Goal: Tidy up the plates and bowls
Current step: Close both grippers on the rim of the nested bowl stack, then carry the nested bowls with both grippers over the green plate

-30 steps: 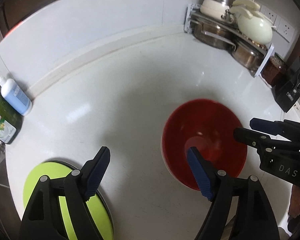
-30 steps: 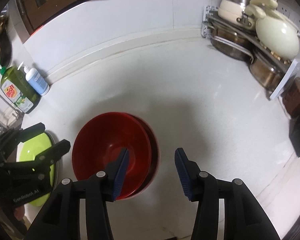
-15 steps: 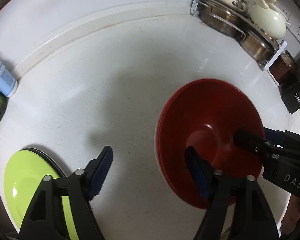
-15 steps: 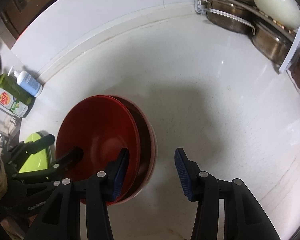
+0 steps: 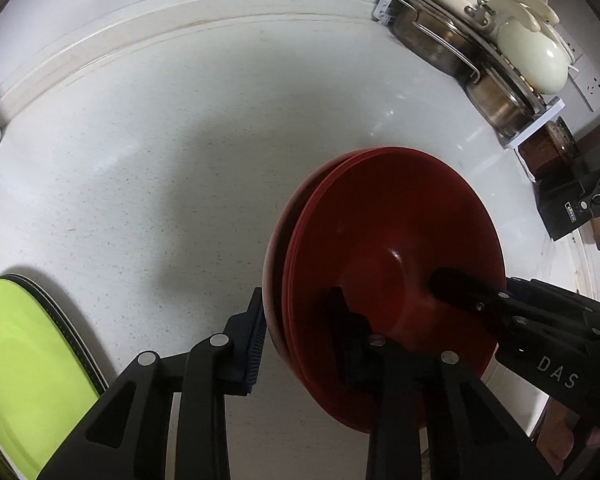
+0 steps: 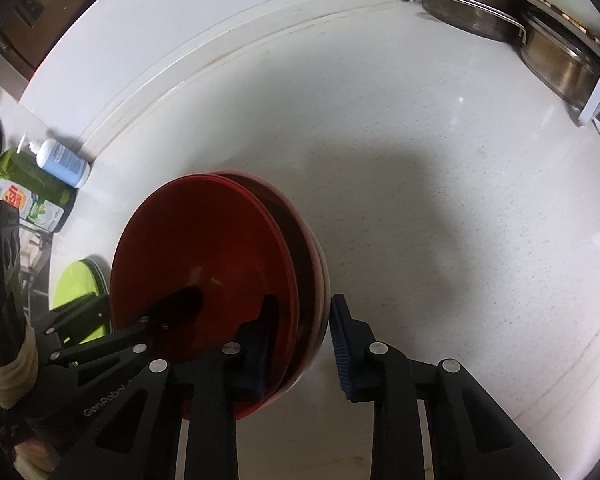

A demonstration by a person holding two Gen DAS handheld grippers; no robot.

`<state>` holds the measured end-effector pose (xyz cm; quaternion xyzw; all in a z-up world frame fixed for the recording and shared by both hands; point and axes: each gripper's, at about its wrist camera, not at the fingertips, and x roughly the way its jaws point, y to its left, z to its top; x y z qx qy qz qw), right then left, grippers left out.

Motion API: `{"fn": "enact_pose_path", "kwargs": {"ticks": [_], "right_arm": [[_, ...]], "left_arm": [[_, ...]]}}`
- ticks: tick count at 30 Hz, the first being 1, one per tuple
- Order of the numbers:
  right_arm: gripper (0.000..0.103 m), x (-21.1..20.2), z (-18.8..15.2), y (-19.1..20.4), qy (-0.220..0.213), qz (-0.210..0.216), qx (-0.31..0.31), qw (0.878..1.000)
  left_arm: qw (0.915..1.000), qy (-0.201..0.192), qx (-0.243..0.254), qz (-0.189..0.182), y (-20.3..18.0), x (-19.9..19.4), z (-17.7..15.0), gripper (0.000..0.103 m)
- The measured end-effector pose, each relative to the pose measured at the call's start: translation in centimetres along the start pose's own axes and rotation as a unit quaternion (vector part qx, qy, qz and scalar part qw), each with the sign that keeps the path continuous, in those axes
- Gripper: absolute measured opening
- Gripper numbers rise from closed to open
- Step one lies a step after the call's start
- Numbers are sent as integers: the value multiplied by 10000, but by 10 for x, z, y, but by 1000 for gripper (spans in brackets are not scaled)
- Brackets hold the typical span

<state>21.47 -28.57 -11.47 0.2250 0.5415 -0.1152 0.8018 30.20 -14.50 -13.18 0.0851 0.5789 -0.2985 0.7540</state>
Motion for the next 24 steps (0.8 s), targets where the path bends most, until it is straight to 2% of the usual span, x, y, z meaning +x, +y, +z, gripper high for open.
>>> {"fn": "enact_pose_path", "kwargs": {"ticks": [14,24], "right_arm": [[25,-1,1,-1,73,-7,155,9999],[22,-10,7,4,23,13,51,10000]], "left_arm": [[9999,41,-66,79,-3,-4,2,26],[9996,-84,-177,189,5,-20,0,26]]}}
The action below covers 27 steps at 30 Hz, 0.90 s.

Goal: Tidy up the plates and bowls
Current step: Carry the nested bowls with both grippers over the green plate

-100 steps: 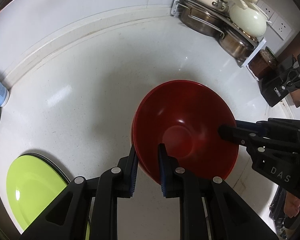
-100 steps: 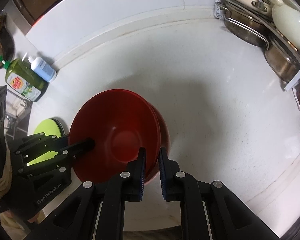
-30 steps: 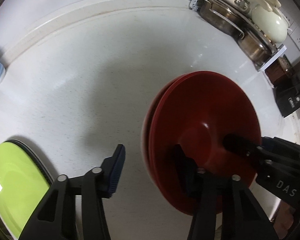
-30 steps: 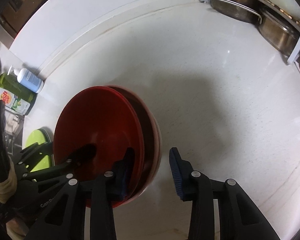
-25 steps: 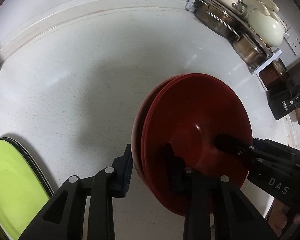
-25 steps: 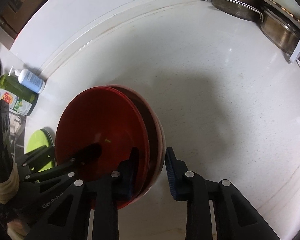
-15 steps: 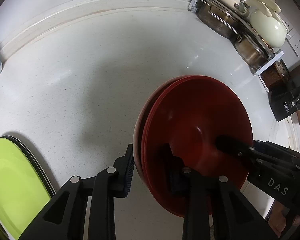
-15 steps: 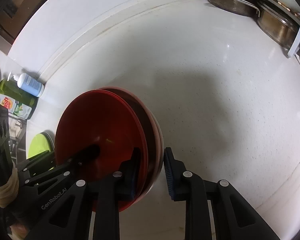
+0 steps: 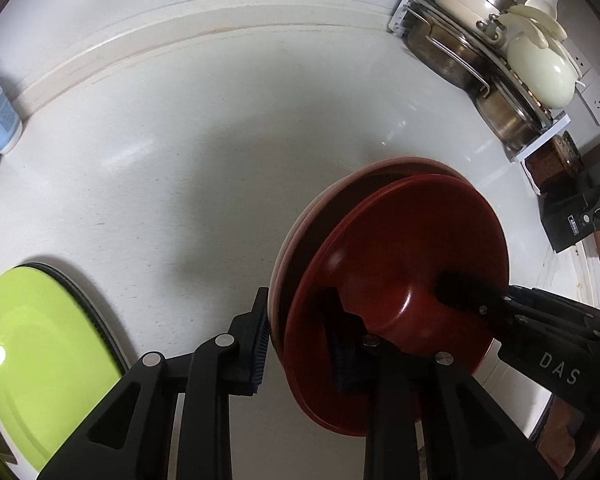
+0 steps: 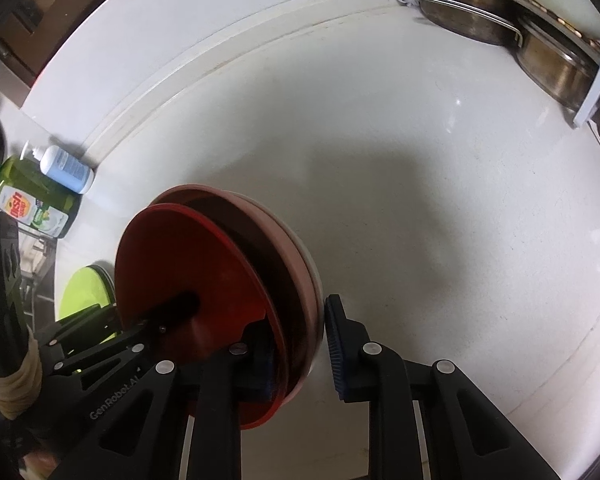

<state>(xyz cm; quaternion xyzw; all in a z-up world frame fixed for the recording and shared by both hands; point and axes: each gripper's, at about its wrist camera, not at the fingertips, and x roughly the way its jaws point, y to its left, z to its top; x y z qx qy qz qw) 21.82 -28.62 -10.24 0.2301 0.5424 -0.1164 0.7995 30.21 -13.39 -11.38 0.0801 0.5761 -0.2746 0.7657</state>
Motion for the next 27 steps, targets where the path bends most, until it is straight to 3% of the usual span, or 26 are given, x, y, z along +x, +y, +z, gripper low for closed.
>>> {"fn": "enact_pose_path", "kwargs": {"ticks": [13,27], "right_arm": [[22,0,2,16,460,259,35,9986],[22,6,-1,83,829,459,-823,9921]], "left_arm": [[9996,119,-275,7,27,-25,-10,26],[9937,-60,-1081,306,81,-64,-45,26]]}}
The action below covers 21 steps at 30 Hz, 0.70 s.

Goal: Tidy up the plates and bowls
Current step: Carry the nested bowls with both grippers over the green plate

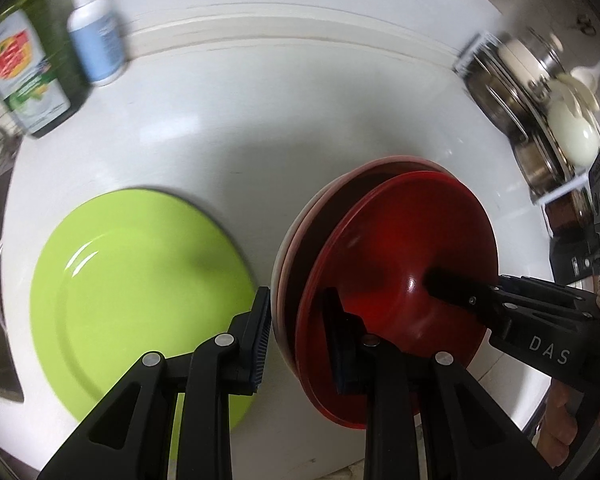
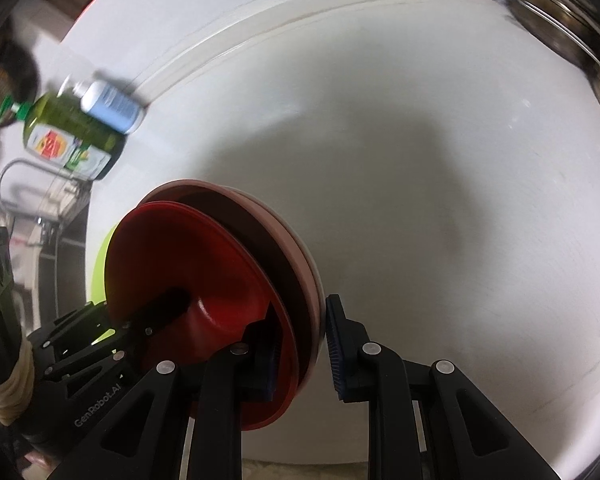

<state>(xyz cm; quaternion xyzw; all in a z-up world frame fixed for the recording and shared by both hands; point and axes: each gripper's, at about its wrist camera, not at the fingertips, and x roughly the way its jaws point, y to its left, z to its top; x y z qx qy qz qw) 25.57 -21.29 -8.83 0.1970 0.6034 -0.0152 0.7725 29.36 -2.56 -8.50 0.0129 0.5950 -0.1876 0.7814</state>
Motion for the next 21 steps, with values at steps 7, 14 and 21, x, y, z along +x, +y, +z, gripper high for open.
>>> {"fn": "enact_pose_path", "kwargs": {"ticks": [7,14,21], "right_arm": [[22,3,4,41,116,153,-531,9984],[22,10,5,87,218,310,-1029,9940],[22,18,0,125,359,472,-1476,9873]], "left_arm": [[9983,-253,-475,202,39,-23,-13,26],[9945,-414,-876,389,74,-43,-29,26],[9893,-456,-1275,544,103,-57,-43,26]]}}
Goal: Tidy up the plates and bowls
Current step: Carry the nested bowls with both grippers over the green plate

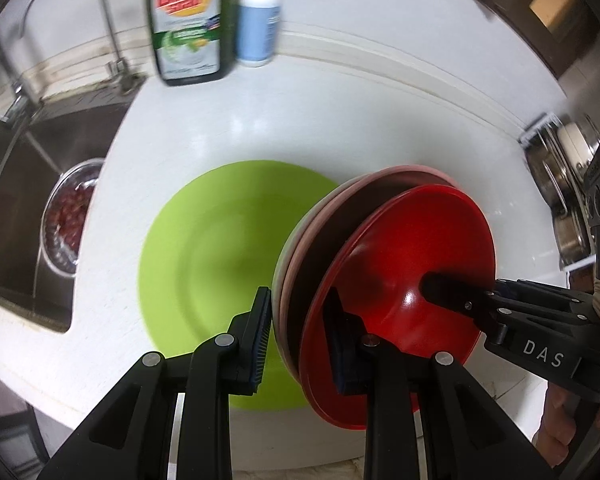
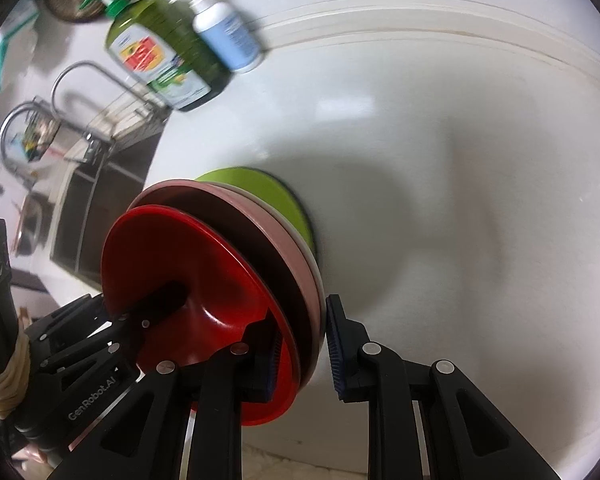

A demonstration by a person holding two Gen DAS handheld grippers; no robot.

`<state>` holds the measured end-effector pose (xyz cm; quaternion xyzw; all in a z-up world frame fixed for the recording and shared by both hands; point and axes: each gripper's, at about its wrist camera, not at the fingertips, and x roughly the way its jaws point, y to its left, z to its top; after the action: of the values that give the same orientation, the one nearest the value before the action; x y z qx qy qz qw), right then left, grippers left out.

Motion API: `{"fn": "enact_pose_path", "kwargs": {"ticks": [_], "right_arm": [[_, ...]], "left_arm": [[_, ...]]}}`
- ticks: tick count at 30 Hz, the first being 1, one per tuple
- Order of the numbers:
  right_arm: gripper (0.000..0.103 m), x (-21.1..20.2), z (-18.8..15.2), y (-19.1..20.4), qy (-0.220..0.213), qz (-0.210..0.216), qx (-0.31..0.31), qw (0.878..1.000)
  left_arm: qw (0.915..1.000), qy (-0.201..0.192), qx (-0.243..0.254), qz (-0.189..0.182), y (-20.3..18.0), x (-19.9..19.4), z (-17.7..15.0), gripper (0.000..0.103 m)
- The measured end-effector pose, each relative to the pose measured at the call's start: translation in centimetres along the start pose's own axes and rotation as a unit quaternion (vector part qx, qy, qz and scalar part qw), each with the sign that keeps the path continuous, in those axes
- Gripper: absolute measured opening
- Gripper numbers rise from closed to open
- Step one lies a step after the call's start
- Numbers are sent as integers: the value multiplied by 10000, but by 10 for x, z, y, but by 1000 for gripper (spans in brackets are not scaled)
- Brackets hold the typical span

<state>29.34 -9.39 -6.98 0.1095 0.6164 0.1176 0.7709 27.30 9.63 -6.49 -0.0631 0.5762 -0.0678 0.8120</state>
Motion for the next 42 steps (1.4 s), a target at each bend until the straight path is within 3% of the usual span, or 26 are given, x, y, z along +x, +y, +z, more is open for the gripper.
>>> {"fn": "enact_pose_path", "kwargs": {"ticks": [10,27,42], "right_arm": [[22,29,5,38,329,153,-373,9986],[23,72,9,59,899,136,-403,9950],[24,73,16,61,767,46,-508,9957]], "left_arm": [[9991,171,-384,99,38,4,-2,26],[9963,619,-599,-4,64,26,-1,26],[9967,615,-529,-81,70,39,8,26]]}}
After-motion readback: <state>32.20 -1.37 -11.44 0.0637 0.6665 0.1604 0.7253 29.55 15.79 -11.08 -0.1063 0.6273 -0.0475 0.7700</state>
